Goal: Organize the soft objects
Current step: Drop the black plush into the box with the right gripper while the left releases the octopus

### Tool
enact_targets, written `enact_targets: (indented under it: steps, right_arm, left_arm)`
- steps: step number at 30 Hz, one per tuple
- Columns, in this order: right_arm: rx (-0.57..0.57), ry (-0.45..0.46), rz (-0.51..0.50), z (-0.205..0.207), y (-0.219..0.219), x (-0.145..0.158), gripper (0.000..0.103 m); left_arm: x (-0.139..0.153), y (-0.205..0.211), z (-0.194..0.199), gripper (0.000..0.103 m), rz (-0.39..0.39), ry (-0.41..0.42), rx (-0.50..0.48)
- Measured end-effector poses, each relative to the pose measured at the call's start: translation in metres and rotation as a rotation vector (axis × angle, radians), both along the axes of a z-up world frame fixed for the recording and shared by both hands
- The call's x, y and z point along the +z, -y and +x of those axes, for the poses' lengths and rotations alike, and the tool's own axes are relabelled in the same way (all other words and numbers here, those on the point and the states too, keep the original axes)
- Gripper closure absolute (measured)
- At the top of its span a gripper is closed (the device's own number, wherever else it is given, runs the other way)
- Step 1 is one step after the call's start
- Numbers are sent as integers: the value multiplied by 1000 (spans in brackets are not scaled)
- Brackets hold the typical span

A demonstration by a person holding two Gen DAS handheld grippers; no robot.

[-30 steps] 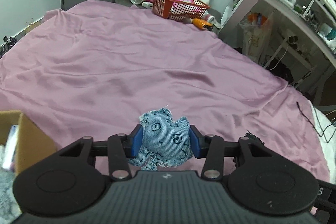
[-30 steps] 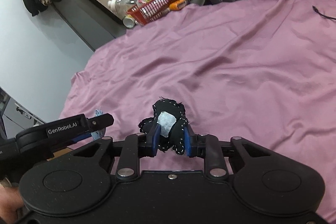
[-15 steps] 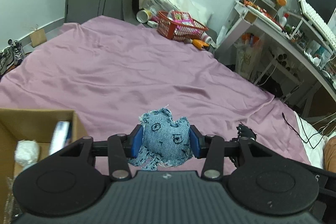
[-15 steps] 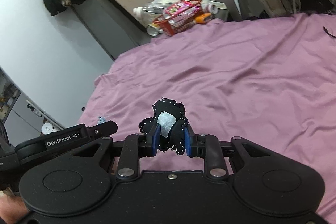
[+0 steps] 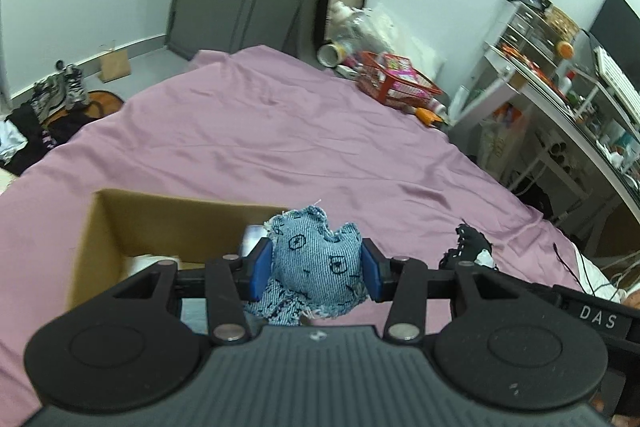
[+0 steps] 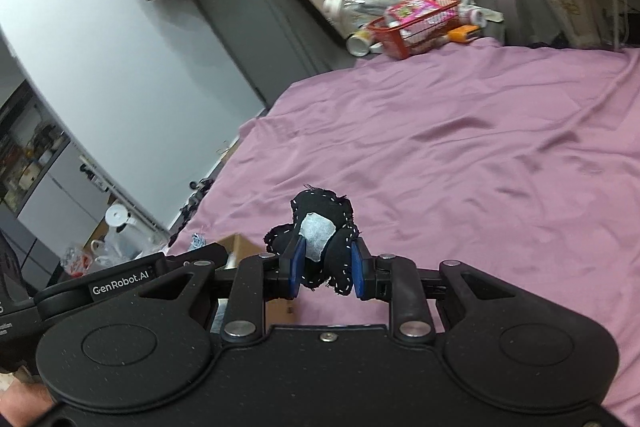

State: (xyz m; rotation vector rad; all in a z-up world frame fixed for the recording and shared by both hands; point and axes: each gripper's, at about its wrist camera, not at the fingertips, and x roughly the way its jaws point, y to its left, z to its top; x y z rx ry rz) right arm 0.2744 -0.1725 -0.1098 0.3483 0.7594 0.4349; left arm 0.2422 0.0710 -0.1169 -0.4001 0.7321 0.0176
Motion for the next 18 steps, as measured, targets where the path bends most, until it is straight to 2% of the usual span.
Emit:
enact_targets:
  steps: [18]
  right_arm:
    - [119, 23, -3, -9, -88, 9, 79]
  left_arm:
    - [-20, -84, -29, 57, -21, -45, 103]
